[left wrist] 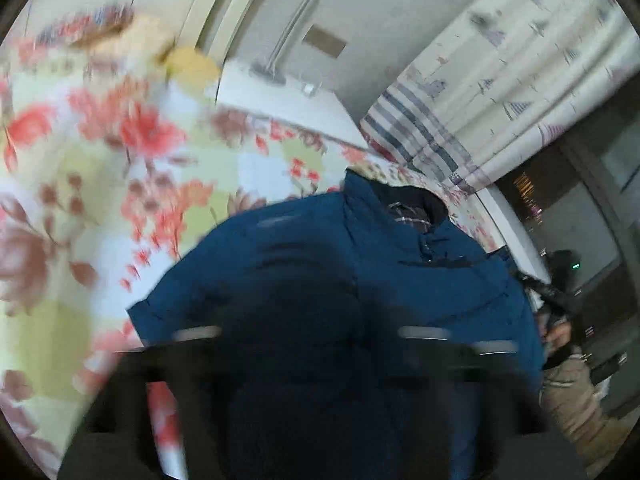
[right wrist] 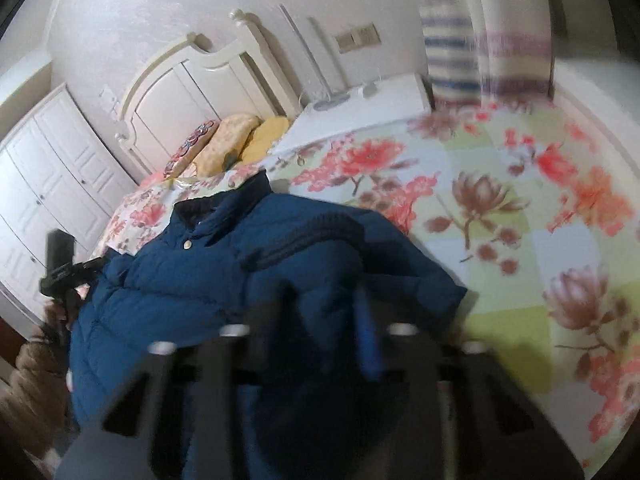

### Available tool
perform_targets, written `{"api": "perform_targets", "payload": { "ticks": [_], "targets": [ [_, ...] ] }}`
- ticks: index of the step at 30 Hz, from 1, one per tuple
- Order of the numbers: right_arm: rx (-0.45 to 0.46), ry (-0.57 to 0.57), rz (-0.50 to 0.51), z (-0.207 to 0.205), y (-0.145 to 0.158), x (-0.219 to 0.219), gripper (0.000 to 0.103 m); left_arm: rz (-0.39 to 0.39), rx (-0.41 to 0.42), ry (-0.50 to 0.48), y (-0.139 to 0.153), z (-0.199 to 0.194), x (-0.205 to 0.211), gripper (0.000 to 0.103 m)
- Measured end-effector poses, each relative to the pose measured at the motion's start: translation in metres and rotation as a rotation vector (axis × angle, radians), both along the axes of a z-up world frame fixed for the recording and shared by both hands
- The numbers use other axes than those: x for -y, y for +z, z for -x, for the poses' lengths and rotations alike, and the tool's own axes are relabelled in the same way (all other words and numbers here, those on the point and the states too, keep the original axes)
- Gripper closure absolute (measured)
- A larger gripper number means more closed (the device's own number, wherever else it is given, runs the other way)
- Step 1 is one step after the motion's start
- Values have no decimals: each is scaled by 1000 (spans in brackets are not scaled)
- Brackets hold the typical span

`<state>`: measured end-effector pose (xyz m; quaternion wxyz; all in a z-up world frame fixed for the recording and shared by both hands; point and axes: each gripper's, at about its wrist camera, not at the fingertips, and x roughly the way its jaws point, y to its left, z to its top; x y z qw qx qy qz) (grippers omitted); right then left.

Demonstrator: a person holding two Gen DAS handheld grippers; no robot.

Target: Fold large clothes

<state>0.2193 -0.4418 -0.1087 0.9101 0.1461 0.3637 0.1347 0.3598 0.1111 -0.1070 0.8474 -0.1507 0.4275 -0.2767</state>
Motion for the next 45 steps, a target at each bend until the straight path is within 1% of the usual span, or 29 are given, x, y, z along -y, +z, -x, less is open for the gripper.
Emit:
{"api": "perform_targets", "payload": {
  "ticks": [2,5,7,9,11,13,14,15,16,17,18,19,20,22,24,25,26,27,28,31,33,34,35,37,39,40,41,43,45],
  "targets": [
    [67,0,53,15,28,-8,93,20,79,-1,26,15,-1,87],
    [163,-13,44,20,78,-8,94,12,191,-5,79,23,5,88],
    [188,-47,61,4,100,-10,94,-1,232,15,104,11,11,88],
    [163,-98,77,-25,107,-8,94,-47,235,78,117,-17,17,88],
    [78,-150,75,-61,91,-5,94,-129,191,137,104,-47,24,87],
    [-44,-194,107,-94,49,-7,94,-166,100,172,70,-74,29,87],
    [-103,-204,119,-103,25,-10,94,-215,57,185,40,-85,36,87],
    [-169,-220,168,-110,-4,-15,93,-260,19,194,13,-90,42,87],
    [-201,-219,174,-112,-23,-17,90,-275,-24,190,-16,-92,46,85],
    [-186,-232,142,-108,-31,-14,88,-247,-52,196,-31,-93,44,81],
    [-175,-241,125,-105,-29,-11,87,-210,-49,226,-34,-91,36,79],
    [-174,-249,123,-104,-26,-8,78,-182,-50,239,-33,-91,29,77],
    [-180,-258,127,-102,-22,-5,64,-163,-51,248,-29,-91,22,72],
    [-163,-274,118,-96,-6,1,48,-208,-32,275,-18,-87,17,61],
    [-84,-272,127,-86,24,-6,42,-304,77,362,12,-72,21,38],
    [-49,-251,148,-82,35,-16,38,-328,162,396,30,-59,28,8],
    [-20,-219,169,-79,45,-30,37,-326,250,405,48,-47,38,4],
    [1,-166,193,-80,55,-51,36,-321,308,371,59,-40,51,4],
    [4,-124,213,-84,60,-73,35,-347,329,301,68,-37,73,4],
    [13,-21,309,-98,61,-133,35,-477,311,145,70,-41,140,4],
    [-2,31,399,-111,51,-172,36,-520,294,103,59,-46,170,4],
    [-18,45,419,-117,45,-184,36,-539,273,96,53,-51,180,4],
    [-41,61,434,-124,38,-195,40,-562,236,94,43,-60,190,4],
    [-78,71,472,-135,23,-206,47,-591,203,92,29,-68,197,4],
    [-110,74,497,-146,4,-208,46,-632,148,66,5,-78,204,4],
    [-137,76,474,-151,-6,-205,44,-613,98,50,-8,-85,202,4],
    [-148,73,449,-154,-13,-202,43,-590,78,55,-14,-90,203,4],
    [-138,62,436,-156,-18,-199,42,-536,65,70,-20,-94,195,4],
    [-128,63,447,-154,-21,-203,41,-515,61,75,-25,-95,193,4]
  ]
}}
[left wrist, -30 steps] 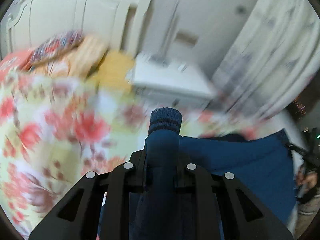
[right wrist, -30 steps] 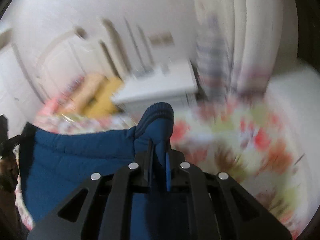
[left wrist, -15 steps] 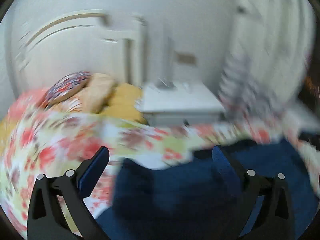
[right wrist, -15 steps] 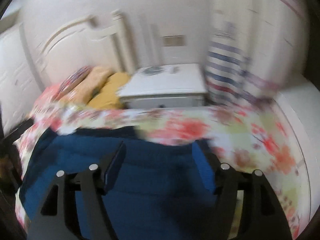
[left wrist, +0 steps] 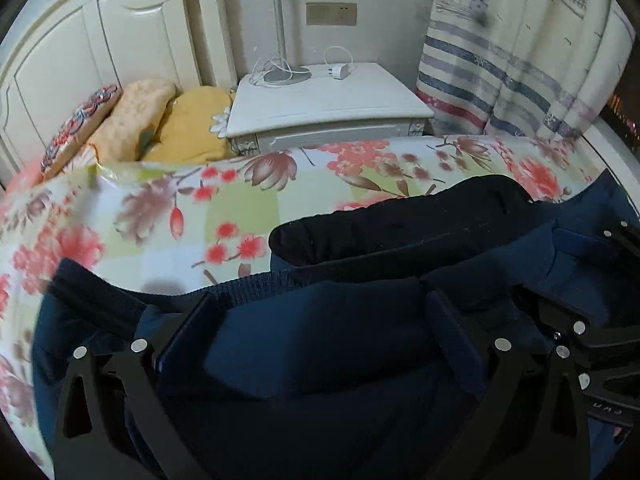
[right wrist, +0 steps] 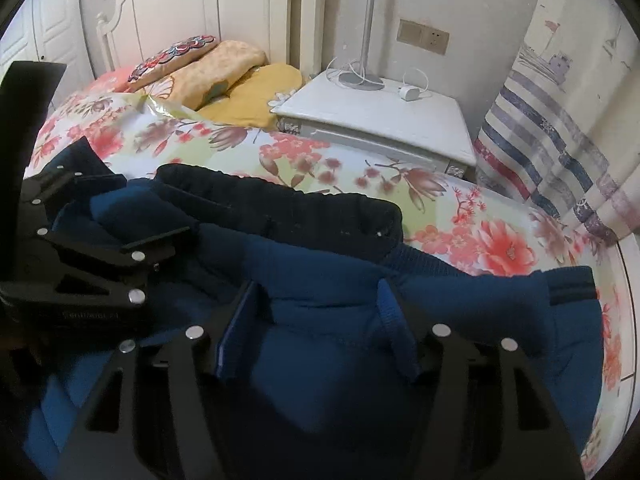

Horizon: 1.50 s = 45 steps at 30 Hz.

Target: Fold large clothes

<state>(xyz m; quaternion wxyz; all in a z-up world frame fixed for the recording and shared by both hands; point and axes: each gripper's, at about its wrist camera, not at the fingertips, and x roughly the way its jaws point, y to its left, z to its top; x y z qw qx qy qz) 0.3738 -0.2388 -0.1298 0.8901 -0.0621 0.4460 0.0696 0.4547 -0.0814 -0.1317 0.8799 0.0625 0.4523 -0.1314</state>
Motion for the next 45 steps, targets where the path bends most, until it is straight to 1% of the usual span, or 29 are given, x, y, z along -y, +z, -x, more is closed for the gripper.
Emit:
{"api": "perform_targets", "payload": {
  "ticks": [7,10,12,13,14,16,17,18,19,20,22,23,24,25,26,27,31,33,34,35,36,37,38,39,40,41,42,43,45],
  "targets": [
    [9,-13,-64,3,0,9,40,-1,32,-2,-1,5,1,4],
    [46,-33,-150,9,6,21,40,-4,41,0,-2,6,2,4],
    [62,-91,-183,12,8,33,40,-2,46,0,-2,7,2,4],
    [45,-119,-168,9,6,35,42,3,46,-1,-2,7,2,4],
    [14,-130,-124,4,2,30,42,9,47,-1,-2,6,1,4],
    [5,-123,25,2,1,10,40,13,43,0,-2,6,0,4],
    [8,-117,84,2,2,2,38,20,39,0,-2,5,-1,4],
    [2,-113,112,3,6,-1,38,29,36,0,-3,6,-2,4],
    [-5,-119,97,4,9,3,38,37,34,1,-3,5,-4,4],
    [-4,-156,58,7,15,15,38,45,32,2,-3,5,-5,4],
    [28,-272,64,16,20,47,36,56,28,3,-4,4,-6,4],
    [26,-350,56,19,18,72,35,59,25,3,-4,4,-6,4],
    [13,-381,14,20,16,87,34,65,23,3,-4,4,-7,4],
    [-13,-408,-104,23,10,113,32,69,22,3,-4,4,-7,4],
    [-41,-400,-183,22,3,127,30,74,23,3,-4,4,-7,4],
    [-52,-382,-200,21,0,131,30,76,23,3,-4,4,-8,4],
    [-30,-376,-167,23,-5,127,27,77,4,1,1,2,-9,4],
    [-22,-377,-178,26,-6,128,27,45,35,5,13,8,-14,4],
    [-19,-377,-189,26,-6,129,27,47,53,10,19,11,-20,4],
    [-16,-377,-202,27,-6,131,27,81,77,23,28,15,-36,4],
    [-16,-377,-208,27,-6,131,27,106,80,37,29,16,-47,4],
    [-18,-378,-210,26,-6,131,27,135,65,65,27,14,-63,4],
    [-20,-378,-208,26,-6,131,26,195,15,108,18,8,-85,4],
    [-21,-377,-206,25,-7,130,26,314,-50,139,5,1,-108,4],
    [-21,-377,-205,25,-6,130,26,416,-80,153,-2,-1,-121,5],
    [-20,-378,-206,25,-6,130,26,523,-75,171,-6,0,-136,5],
    [-19,-379,-209,25,-6,131,26,545,-67,171,-6,1,-139,5],
    [-20,-378,-208,25,-6,130,26,519,-63,166,-6,2,-135,5],
    [-21,-378,-213,25,-7,130,26,413,-56,153,-5,1,-118,5]
  ]
}}
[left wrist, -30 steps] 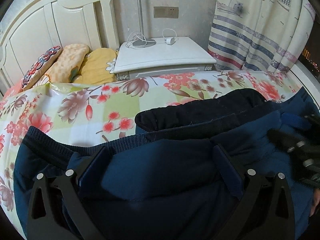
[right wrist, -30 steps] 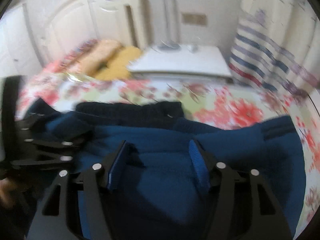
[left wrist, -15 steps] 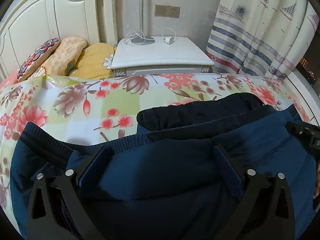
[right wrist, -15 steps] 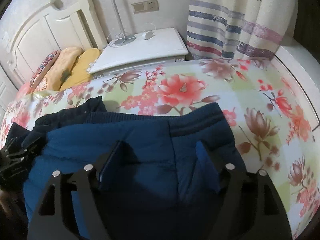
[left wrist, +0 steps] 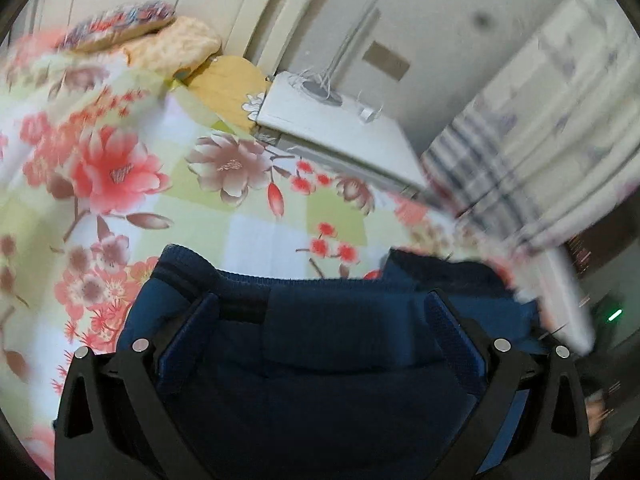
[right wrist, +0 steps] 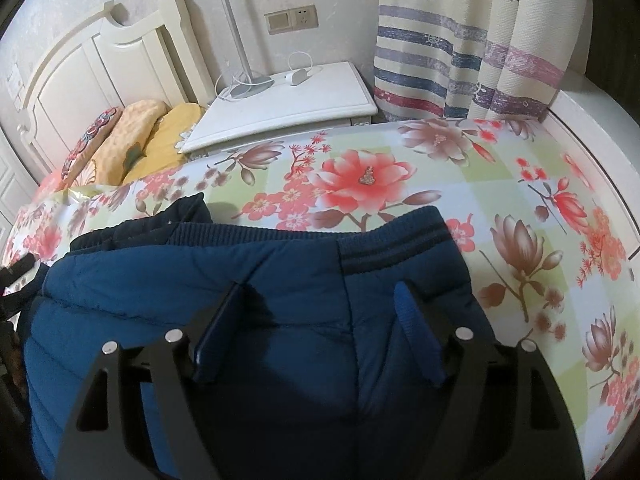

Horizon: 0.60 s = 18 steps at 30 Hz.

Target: Fold large clothes

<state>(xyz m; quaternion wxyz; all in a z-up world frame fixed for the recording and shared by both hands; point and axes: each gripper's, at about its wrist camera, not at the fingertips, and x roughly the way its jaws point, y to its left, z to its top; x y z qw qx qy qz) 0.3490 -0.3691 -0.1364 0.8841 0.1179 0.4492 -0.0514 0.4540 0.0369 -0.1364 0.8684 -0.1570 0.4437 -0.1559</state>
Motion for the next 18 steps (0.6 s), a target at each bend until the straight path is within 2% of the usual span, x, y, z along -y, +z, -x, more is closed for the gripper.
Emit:
{"api": "perform_targets", "payload": {
  "ticks": [2,5,7,8,9,10,12,13,14,16,17,18],
  "targets": [
    [1,-1,-8,-1,0,0,25,-23,-10,-5,-1,-3,4,5],
    [3,-3,-8,0,1,0,25,45,1,8,0,-3,-5,5],
    [-13,-5,34,-1,1,-4,22,41,2,16,0,1,-9,5],
    [-31,-4,73,-1,3,-8,20,-17,-12,28,4,2,-3,5],
    [-59,-10,137,-2,10,-17,19,-135,-31,55,12,4,8,5],
    [-62,-16,165,0,16,-23,19,-188,-28,63,19,8,16,5],
    [44,60,121,16,41,-51,19,-175,47,-2,41,23,38,5],
    [79,114,132,23,49,-69,19,-181,91,-54,53,33,56,5],
    [89,164,174,28,52,-88,16,-225,106,-74,58,37,70,5],
    [51,295,279,32,42,-129,14,-390,129,-121,60,45,107,5],
    [-3,351,346,31,26,-147,14,-427,124,-138,56,45,117,5],
    [-23,354,398,31,14,-155,13,-462,102,-151,45,44,125,5]
  ]
}}
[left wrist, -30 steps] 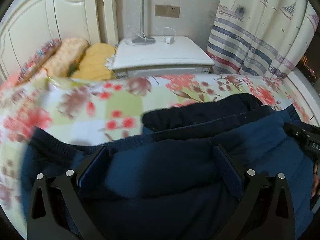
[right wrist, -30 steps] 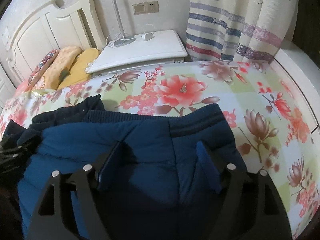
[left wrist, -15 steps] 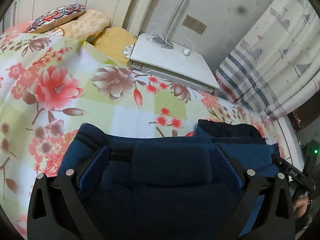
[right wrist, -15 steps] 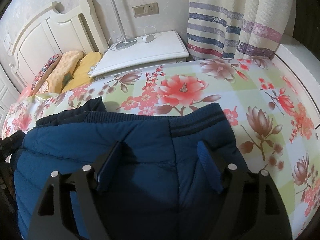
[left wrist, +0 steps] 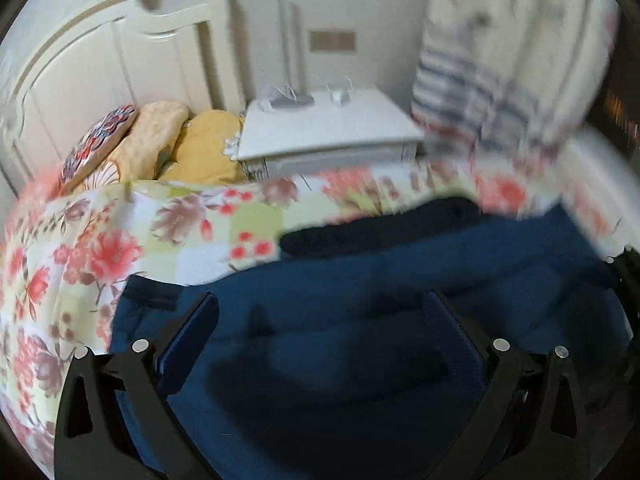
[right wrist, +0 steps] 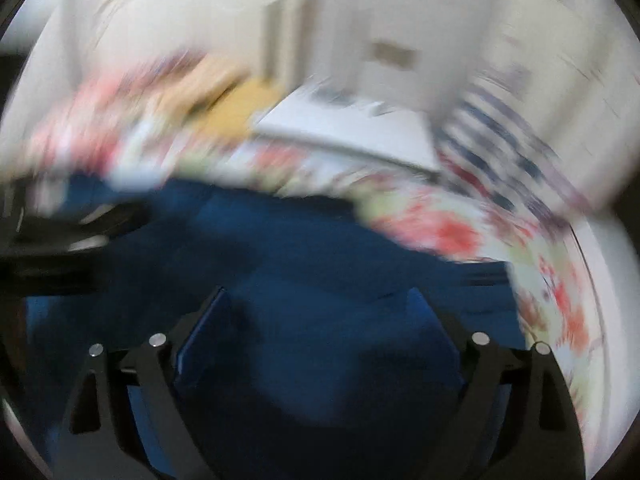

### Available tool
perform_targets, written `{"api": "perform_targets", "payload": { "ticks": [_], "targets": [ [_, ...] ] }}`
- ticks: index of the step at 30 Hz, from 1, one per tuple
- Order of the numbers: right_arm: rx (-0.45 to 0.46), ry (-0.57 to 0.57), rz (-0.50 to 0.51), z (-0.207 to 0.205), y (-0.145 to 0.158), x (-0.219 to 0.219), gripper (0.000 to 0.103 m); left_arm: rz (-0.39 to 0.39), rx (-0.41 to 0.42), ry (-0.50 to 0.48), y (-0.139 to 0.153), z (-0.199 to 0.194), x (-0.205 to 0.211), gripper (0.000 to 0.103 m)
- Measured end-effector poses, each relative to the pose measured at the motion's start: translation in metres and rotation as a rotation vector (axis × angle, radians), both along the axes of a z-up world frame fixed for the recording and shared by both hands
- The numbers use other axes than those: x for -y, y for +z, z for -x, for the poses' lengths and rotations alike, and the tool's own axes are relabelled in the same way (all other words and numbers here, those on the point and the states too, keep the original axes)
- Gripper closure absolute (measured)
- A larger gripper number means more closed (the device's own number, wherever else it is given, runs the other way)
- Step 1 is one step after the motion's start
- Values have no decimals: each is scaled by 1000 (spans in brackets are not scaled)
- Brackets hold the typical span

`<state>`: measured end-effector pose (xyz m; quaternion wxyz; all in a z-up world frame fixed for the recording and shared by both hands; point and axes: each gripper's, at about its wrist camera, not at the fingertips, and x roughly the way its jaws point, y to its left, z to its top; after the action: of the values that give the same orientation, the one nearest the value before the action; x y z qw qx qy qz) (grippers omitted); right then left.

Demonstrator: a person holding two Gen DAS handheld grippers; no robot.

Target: Fold large clothes

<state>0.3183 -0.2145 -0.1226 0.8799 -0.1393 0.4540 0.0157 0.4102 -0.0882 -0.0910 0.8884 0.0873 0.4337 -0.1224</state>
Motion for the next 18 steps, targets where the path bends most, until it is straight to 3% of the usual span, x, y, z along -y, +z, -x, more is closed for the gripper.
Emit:
{"api": "perform_targets", "payload": {
  "ticks": [1,2,3,5,8,10,12,13,14,18],
  "targets": [
    [9,-13,-11,-1,-1,2,9,-41,-46,7,-19,-4,4,5],
    [-6,-41,-59,-4,-1,12,5,-34,-83,12,-32,-8,1,4],
    [-27,-61,-113,-6,0,23,5,27,-89,17,-35,-7,-8,4],
    [-20,-78,-119,-4,6,38,5,93,-87,38,-27,-6,-28,4],
    [9,-128,-147,6,14,71,4,79,-5,79,-12,1,-66,4],
    [29,-225,-188,14,11,105,3,102,-17,132,-14,1,-95,4],
    [42,-311,-272,22,3,138,3,265,-71,211,-25,-2,-138,5],
    [57,-349,-400,29,-4,159,3,337,-67,229,-27,0,-150,5],
    [67,-355,-450,33,-8,166,3,371,-57,234,-27,2,-154,5],
    [61,-351,-363,30,-10,155,3,259,-59,243,-30,-5,-137,5]
  ]
}}
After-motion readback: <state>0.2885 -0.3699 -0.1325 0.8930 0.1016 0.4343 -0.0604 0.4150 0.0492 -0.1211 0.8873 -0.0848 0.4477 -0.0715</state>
